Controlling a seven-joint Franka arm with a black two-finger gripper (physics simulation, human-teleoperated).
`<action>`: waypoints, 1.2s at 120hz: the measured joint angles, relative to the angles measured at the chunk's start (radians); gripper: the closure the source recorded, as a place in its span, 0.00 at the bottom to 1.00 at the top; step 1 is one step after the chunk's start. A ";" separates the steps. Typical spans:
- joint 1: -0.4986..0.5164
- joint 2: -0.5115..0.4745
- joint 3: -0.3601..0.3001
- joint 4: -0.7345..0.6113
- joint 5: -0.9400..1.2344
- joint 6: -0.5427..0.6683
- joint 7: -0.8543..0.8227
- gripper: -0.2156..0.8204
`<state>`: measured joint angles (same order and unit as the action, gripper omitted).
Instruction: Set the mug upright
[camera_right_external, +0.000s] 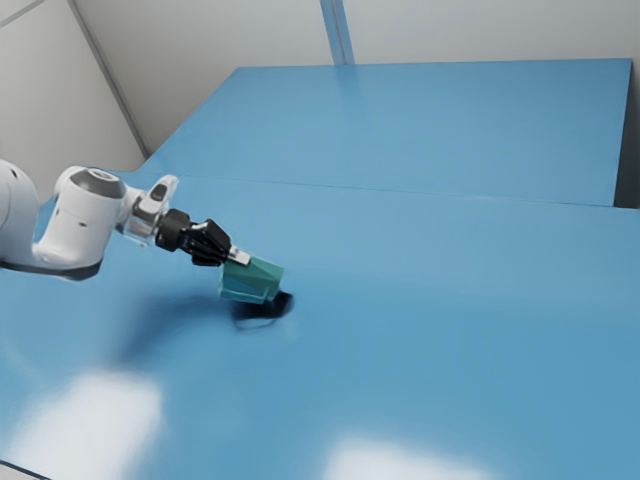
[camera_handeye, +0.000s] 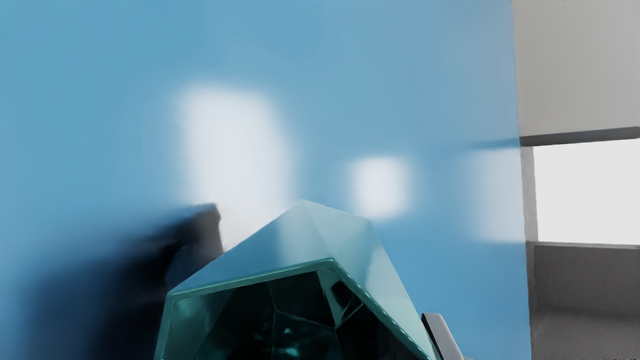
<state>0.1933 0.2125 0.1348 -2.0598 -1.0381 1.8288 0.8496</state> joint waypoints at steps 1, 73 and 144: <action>0.000 -0.006 0.000 0.000 0.001 -0.001 0.000 0.93; -0.036 -0.144 -0.197 0.157 0.864 0.139 -0.314 0.96; -0.036 -0.045 -0.272 0.113 1.082 0.176 -0.631 0.96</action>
<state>0.1578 0.1672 -0.1367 -1.9470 0.0439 2.0048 0.2184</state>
